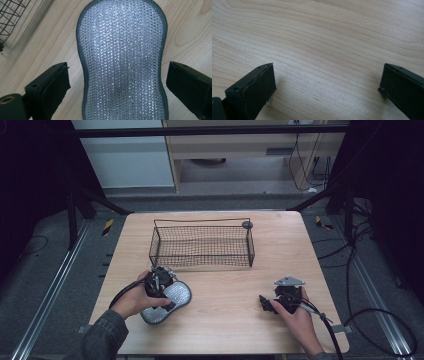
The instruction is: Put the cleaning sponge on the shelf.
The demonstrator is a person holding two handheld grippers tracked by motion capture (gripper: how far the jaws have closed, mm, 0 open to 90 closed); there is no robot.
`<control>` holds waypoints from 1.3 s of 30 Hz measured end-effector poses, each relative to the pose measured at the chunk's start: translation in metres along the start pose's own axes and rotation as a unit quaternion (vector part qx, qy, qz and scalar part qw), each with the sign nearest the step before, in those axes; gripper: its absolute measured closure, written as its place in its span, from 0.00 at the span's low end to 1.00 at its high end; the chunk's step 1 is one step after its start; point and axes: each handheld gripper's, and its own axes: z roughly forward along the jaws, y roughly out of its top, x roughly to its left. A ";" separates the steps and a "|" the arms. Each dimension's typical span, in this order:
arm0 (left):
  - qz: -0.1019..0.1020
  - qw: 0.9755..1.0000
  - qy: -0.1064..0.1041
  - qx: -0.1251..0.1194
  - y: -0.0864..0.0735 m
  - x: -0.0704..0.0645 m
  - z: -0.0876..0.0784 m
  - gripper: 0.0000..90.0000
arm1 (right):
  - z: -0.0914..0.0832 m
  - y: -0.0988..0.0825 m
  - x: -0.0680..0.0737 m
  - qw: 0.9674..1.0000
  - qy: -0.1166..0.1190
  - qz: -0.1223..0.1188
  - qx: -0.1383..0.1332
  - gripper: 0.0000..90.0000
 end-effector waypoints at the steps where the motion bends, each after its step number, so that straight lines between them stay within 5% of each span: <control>1: -0.001 1.000 0.000 0.002 0.000 0.000 0.001 0.05 | 0.000 0.000 0.000 1.000 0.000 0.001 0.000 0.00; 39: -0.032 0.999 -0.014 0.002 -0.007 0.002 0.018 0.05 | 0.000 0.000 0.000 1.000 0.002 -0.002 0.001 0.00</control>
